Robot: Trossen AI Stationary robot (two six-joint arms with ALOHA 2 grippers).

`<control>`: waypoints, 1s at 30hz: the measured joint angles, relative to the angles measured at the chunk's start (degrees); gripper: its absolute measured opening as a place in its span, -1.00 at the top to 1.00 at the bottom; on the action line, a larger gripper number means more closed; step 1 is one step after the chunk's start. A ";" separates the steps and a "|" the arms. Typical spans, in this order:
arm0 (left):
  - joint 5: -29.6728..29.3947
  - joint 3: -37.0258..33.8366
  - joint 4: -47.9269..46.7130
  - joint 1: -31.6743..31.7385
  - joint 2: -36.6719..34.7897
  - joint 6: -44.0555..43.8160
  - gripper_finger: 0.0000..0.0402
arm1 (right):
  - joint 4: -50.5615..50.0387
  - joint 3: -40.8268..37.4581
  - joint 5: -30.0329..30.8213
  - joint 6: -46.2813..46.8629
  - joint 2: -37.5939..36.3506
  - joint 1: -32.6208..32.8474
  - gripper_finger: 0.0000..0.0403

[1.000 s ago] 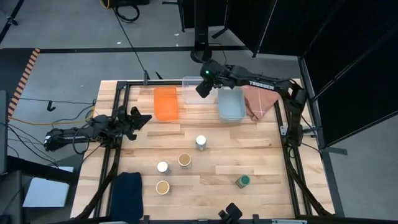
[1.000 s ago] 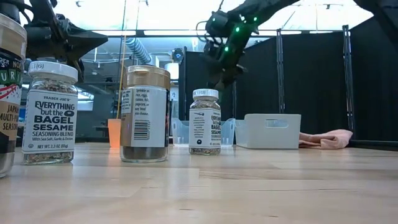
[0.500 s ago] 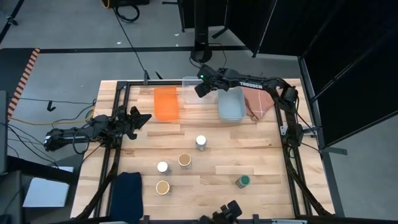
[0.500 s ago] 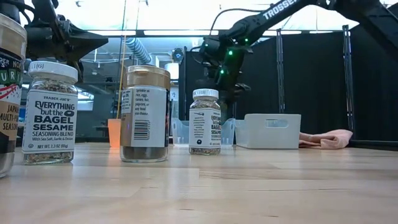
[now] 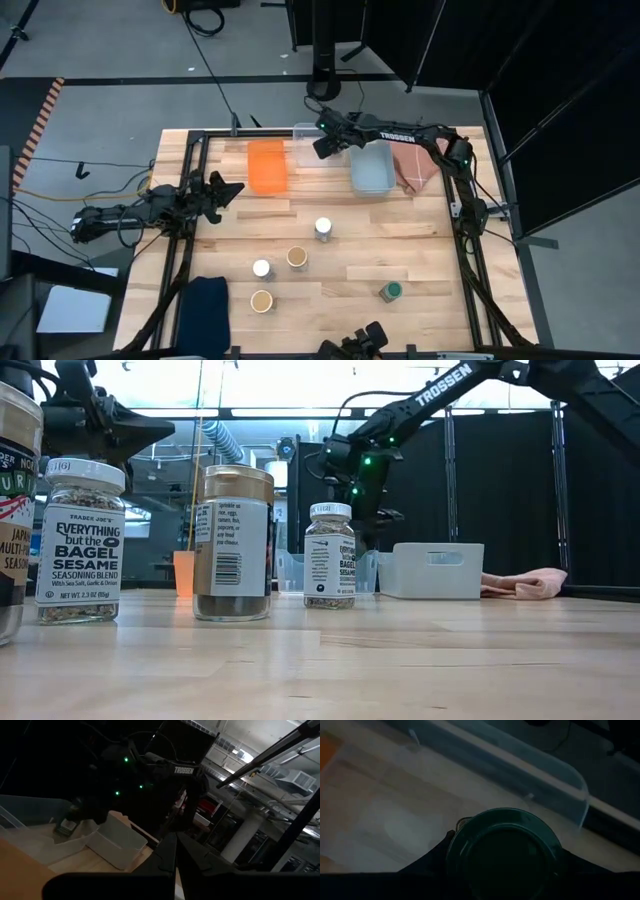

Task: Sort spices by type
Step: Put the top green seasoning bottle into the transparent bin

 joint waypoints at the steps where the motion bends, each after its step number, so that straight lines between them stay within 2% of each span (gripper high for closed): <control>1: -0.01 0.00 -0.11 0.00 0.00 0.01 0.92 | 0.31 0.00 -0.21 0.36 0.21 0.02 -0.01; 15: -1.34 0.00 -1.41 -0.02 0.00 -0.02 0.92 | 0.45 -0.26 -0.69 0.61 1.04 0.02 -0.01; 22: -1.33 0.00 -1.41 -0.01 0.00 -0.02 0.92 | 0.33 -0.28 -0.81 0.13 1.11 -0.04 -0.17; 30: -1.32 0.00 -1.41 -0.02 0.00 -0.02 0.92 | 0.47 -0.33 -0.98 -3.02 1.11 0.00 -0.16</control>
